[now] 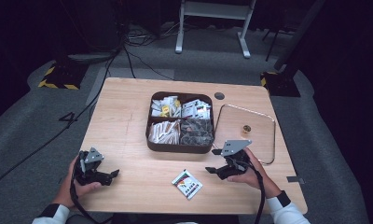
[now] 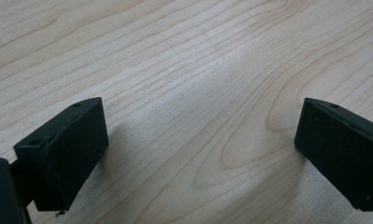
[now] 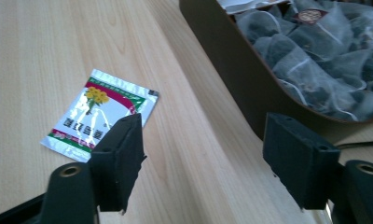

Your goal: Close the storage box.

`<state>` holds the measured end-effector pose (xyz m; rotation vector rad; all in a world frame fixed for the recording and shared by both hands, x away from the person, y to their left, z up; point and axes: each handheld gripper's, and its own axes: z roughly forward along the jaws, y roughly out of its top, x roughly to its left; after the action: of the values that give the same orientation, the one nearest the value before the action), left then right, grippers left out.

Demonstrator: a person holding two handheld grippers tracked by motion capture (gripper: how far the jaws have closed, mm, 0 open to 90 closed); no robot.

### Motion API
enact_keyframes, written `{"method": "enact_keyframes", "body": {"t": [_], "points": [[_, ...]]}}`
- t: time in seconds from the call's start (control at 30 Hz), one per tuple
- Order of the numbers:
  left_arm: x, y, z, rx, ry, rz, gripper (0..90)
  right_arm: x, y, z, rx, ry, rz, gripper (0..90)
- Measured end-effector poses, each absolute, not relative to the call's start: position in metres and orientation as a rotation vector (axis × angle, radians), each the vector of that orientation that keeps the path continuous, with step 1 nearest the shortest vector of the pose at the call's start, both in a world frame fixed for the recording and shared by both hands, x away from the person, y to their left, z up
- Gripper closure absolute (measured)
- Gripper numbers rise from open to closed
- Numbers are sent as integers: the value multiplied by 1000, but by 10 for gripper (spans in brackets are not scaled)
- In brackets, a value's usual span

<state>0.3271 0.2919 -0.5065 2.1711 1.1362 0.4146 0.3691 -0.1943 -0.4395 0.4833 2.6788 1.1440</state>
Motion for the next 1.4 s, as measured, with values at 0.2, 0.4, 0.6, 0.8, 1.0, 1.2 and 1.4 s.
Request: {"method": "enact_keyframes", "body": {"t": [0.2,0.4,0.6,0.8,1.0,1.2,1.4], "points": [[327,292,-506,2171,1136,415,29,373,-207,-434,520,2630,1127,276],[327,292,-506,2171,1137,415,29,382,-224,-432,584,2581,1123,274],[327,292,-506,2171,1137,415,29,392,-238,-434,664,2547,1121,283],[327,292,-506,2171,1137,415,29,405,-255,-432,744,2494,1082,281],[327,292,-506,2171,1137,415,29,413,-264,-433,788,2462,1038,284],[327,292,-506,2170,1138,415,29,426,-275,-439,846,2430,980,286],[327,292,-506,2170,1138,415,29,445,-293,-445,947,2383,965,292]]}}
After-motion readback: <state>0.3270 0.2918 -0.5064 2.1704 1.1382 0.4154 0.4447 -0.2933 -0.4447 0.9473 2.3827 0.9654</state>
